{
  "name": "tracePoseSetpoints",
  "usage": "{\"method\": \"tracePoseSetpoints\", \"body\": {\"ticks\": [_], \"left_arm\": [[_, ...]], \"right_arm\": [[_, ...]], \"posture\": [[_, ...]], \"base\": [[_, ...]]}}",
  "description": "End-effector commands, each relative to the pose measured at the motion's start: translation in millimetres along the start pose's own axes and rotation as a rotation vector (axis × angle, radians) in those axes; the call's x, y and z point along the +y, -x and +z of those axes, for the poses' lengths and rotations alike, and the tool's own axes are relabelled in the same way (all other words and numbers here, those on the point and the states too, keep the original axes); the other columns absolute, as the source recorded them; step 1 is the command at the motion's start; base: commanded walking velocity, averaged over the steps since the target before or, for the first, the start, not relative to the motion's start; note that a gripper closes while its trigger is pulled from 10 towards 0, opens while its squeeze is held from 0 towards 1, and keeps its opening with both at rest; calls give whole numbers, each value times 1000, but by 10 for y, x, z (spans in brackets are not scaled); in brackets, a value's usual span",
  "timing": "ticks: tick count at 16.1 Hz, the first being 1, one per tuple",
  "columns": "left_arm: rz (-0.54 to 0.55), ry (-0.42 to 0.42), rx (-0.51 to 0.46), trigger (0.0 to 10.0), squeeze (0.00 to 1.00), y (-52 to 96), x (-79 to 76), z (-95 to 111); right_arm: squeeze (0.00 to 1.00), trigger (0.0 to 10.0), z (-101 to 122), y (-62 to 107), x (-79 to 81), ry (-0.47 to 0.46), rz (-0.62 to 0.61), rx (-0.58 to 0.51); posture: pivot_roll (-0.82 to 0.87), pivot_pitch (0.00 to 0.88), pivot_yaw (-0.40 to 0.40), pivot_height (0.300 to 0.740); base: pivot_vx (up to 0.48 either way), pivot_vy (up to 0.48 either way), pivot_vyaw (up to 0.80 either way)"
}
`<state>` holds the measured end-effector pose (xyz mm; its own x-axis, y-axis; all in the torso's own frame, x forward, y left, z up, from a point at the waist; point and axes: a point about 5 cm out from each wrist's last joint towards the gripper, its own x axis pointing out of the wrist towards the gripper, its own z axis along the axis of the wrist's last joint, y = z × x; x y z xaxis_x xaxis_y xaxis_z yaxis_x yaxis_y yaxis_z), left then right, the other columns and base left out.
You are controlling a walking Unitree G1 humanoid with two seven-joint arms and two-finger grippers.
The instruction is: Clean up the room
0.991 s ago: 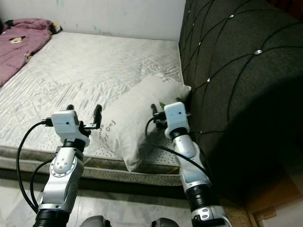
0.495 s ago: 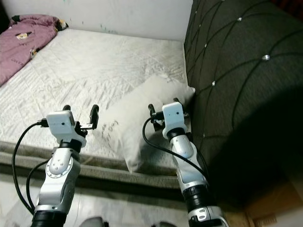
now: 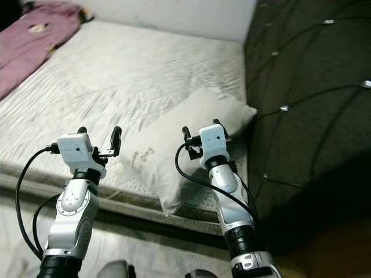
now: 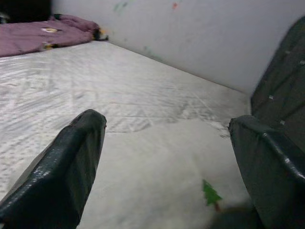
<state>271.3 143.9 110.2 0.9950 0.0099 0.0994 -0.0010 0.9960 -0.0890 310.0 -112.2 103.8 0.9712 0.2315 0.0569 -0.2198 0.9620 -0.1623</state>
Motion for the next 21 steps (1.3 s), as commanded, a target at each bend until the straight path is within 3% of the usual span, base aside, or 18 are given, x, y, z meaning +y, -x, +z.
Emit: {"method": "tracePoseSetpoints", "body": {"ticks": [1,9,15,21], "left_arm": [[1,8,13,10000,0,3,4,-17],[-12,29,11,10000,0,3,-18,-14],[-41,66,-14,10000,0,24,-34,17],[-46,73,-11,10000,0,30,-38,20]], "right_arm": [[0,10000,10,-8,-15,-3,0,3],[0,10000,-1,-11,-16,-6,6,6],[0,10000,-7,-9,-2,-5,19,9],[0,10000,-8,-6,-2,-9,17,13]], "posture": [[-11,0,-43,740],[-10,0,-45,740],[-9,0,-47,740],[-11,0,-48,740]], "base": [[0,0,0],[0,465,-129],[0,0,0],[263,0,-161]]}}
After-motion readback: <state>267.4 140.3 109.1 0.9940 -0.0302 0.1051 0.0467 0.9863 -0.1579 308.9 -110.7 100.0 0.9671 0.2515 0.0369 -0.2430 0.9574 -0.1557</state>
